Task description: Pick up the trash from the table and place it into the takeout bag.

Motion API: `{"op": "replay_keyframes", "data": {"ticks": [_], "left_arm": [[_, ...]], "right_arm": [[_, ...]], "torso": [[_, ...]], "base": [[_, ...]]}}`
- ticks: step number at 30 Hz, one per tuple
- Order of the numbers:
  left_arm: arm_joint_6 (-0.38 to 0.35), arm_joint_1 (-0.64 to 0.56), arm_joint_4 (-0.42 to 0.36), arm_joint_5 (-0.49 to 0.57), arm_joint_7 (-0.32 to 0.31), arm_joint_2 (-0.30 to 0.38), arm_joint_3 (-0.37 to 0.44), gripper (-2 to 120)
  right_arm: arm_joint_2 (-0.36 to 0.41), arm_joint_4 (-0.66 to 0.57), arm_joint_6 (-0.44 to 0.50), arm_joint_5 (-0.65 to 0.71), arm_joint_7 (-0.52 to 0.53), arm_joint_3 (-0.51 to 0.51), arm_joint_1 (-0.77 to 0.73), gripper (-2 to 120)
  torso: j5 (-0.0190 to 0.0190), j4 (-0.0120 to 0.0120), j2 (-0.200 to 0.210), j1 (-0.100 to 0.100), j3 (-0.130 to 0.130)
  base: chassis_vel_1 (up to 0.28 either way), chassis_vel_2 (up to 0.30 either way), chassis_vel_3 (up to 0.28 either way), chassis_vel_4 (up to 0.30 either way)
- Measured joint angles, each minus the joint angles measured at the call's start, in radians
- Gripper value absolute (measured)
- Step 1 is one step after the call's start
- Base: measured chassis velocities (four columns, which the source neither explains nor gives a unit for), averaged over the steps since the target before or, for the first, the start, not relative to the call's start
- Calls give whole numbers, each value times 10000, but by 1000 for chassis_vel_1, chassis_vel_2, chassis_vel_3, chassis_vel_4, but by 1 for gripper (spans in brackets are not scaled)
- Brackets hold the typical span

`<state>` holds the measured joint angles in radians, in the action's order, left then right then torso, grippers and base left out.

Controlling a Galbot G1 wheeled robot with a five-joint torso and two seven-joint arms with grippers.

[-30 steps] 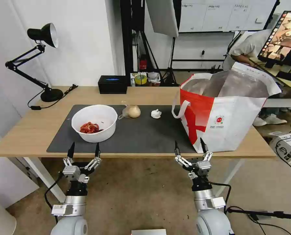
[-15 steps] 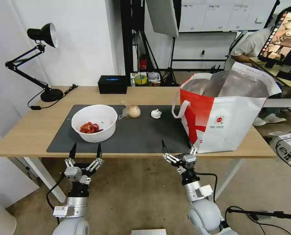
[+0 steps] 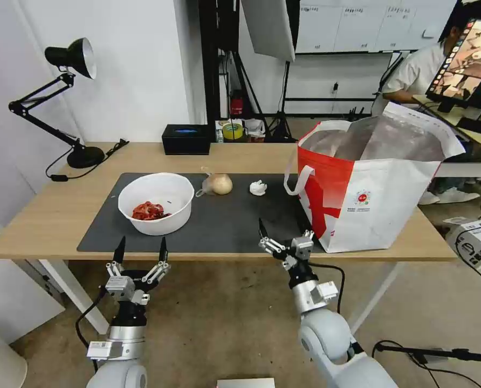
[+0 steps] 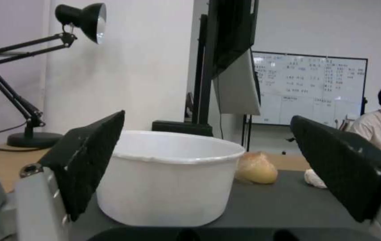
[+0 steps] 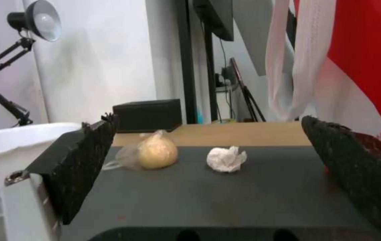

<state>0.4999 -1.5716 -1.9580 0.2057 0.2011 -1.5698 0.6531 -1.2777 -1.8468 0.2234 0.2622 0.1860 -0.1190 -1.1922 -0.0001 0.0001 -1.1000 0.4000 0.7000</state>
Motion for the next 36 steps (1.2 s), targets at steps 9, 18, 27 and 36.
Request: {"op": "replay_keyframes", "data": {"ticks": [9, 18, 27, 36], "left_arm": [[7, -2, 0, -8, -1, -21, 24, 100], [28, -4, 10, -8, -3, -36, 31, 100], [147, -19, 115, -7, -4, -66, 47, 100], [211, -23, 232, 6, -6, -108, 79, 100]], "right_arm": [[17, 255, -508, 474, 197, 202, 472, 100], [39, 351, -1013, 982, 492, 404, 1071, 100], [-123, 742, -1912, 1289, 1104, 654, 1671, 100], [-290, 1540, -2328, 1782, 1581, 960, 2647, 100]], "torso": [[0, -1, 0, 0, 0], [0, -1, 0, 0, 0], [1, -1, -1, -1, 0], [0, -1, -1, 0, 0]], "base": [[0, 0, 0, 0], [0, 0, 0, 0], [0, 0, 0, 0], [0, 0, 0, 0]]}}
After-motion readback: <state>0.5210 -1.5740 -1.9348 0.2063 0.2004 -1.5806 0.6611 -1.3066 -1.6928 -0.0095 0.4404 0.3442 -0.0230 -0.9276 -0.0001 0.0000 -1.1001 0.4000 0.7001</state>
